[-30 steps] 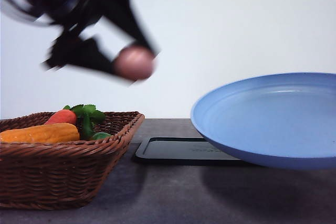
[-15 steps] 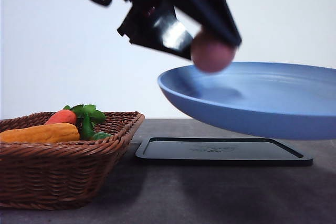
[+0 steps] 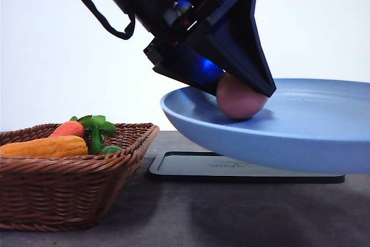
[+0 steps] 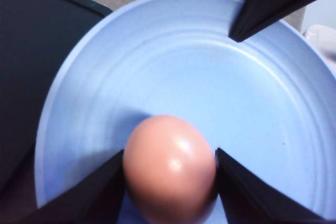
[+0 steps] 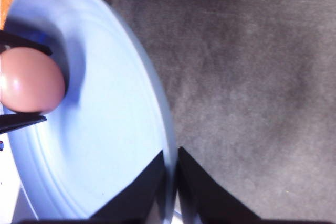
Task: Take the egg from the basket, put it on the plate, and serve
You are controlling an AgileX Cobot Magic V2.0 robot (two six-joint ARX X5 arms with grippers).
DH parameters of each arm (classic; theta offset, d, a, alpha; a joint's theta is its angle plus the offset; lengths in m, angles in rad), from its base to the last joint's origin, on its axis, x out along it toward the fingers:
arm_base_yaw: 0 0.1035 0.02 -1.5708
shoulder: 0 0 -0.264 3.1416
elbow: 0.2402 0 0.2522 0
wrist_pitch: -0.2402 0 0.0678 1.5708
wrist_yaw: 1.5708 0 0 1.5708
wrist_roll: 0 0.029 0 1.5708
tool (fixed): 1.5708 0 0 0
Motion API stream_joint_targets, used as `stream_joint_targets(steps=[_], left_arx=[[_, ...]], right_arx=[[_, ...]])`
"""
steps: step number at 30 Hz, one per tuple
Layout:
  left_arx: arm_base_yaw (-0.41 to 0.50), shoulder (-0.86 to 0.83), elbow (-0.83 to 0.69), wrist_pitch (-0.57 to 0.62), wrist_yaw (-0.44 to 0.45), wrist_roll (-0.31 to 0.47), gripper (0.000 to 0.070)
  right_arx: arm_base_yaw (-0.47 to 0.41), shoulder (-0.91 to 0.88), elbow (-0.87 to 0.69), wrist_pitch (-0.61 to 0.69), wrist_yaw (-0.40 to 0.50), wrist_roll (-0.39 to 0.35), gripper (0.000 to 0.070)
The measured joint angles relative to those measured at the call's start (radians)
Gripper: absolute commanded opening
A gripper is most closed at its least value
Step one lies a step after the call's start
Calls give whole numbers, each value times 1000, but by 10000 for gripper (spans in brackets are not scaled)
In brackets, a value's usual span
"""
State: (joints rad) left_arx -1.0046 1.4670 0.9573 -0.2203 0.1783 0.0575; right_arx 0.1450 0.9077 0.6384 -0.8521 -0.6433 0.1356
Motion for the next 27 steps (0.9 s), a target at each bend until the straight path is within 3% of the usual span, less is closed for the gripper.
stream_joint_targets(steps=[6,12,22,27], left_arx=[[-1,0,1,-18,0,-27,383],[0,-26,42,-166,-1,-42,383],[0,-271,197,-378,0,-46,381],[0,-413,200,-409,-25,-49,381]], right_arx=[[0,13,0,-7,-7,8,0],[0,92,0,-2,-27,15,0],[-27,335,27,158,-34,17,0],[-55,475,111,267,-35,19,0]])
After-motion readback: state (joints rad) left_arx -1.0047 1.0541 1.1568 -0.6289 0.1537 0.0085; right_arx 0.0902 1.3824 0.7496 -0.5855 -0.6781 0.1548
